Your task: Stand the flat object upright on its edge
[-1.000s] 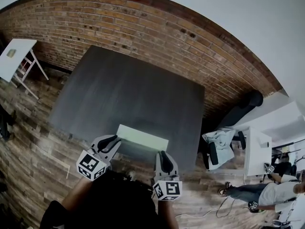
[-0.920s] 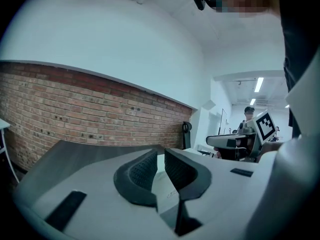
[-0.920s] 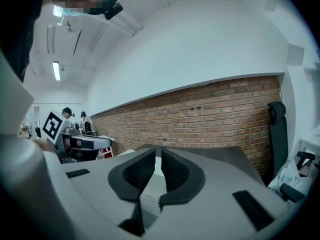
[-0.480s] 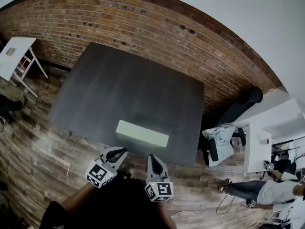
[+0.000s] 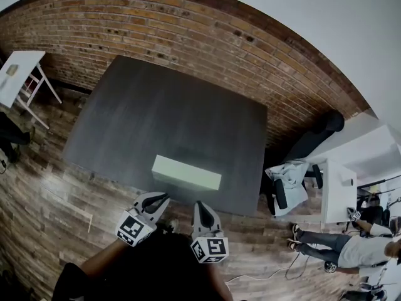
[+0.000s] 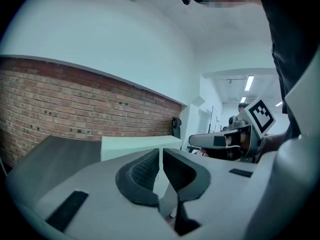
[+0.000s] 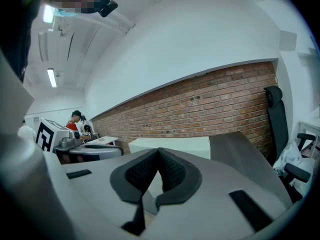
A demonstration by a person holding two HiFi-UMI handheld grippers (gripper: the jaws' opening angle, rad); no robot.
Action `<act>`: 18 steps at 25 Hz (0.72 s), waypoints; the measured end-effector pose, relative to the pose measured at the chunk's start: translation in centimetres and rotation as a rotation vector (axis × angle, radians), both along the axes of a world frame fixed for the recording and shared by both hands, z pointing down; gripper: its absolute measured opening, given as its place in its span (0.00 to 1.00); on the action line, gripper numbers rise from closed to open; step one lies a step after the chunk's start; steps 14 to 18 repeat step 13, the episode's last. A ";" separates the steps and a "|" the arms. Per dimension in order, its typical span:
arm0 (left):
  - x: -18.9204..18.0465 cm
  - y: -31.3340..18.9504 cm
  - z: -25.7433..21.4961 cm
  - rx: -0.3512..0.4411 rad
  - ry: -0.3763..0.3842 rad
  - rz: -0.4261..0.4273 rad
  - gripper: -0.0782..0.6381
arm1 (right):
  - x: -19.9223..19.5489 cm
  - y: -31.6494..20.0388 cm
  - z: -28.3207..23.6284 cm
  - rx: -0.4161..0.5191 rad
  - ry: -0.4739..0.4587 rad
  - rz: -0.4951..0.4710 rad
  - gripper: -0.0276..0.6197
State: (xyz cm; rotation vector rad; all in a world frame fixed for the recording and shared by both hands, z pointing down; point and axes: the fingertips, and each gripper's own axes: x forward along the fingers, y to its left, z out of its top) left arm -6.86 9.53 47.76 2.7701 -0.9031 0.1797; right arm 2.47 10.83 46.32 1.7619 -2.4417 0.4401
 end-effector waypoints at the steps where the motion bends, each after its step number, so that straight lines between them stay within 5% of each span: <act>1: 0.0 0.0 0.1 -0.003 -0.001 0.001 0.18 | -0.1 0.0 0.0 -0.001 0.001 -0.003 0.08; 18: 0.0 0.6 0.4 -0.019 0.000 0.031 0.18 | -0.9 0.3 0.2 -0.011 -0.039 -0.029 0.08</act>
